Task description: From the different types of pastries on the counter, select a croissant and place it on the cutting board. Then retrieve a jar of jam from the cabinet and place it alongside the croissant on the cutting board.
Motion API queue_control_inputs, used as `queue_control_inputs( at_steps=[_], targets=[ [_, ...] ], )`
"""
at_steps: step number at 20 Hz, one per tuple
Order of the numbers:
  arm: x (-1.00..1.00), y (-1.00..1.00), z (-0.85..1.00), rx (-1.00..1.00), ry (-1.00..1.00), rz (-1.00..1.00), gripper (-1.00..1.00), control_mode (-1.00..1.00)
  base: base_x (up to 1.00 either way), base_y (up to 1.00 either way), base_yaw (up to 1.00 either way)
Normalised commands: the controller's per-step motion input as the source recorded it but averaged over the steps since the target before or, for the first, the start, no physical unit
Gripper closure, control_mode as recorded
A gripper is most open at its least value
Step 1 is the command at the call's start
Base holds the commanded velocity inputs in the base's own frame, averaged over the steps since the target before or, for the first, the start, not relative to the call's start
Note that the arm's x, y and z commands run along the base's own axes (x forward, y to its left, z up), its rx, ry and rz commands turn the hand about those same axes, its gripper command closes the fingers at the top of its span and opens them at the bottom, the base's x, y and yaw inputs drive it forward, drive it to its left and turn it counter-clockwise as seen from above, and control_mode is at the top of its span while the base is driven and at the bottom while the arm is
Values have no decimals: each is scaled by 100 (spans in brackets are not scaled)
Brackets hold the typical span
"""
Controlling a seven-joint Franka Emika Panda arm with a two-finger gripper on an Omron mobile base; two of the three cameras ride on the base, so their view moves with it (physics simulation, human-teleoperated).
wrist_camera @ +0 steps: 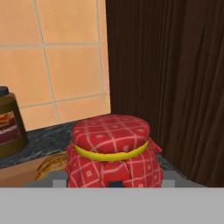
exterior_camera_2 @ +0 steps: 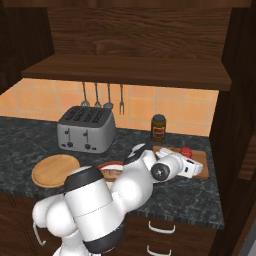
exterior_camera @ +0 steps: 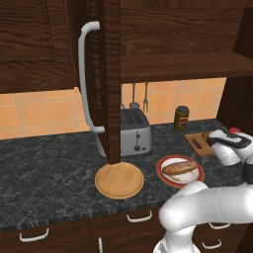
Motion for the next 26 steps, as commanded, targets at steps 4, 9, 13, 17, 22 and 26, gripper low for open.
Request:
queue_control_inputs(
  at_steps=[4, 9, 13, 17, 22, 26],
  targets=[
    [17, 0, -20, 0, -1, 0, 100, -100, 0, 0, 0],
    [16, -1, -23, 0, -2, 0, 100, -100, 0, 0, 0],
    [14, -11, -23, 0, -4, 0, 100, -100, 0, 0, 0],
    [18, -18, -22, 0, -2, 0, 100, -100, 0, 0, 0],
    [7, -5, -13, 0, -1, 0, 100, -100, 0, 0, 0],
    [26, -1, -5, 0, 0, 0, 100, -100, 0, 0, 0]
  ],
)
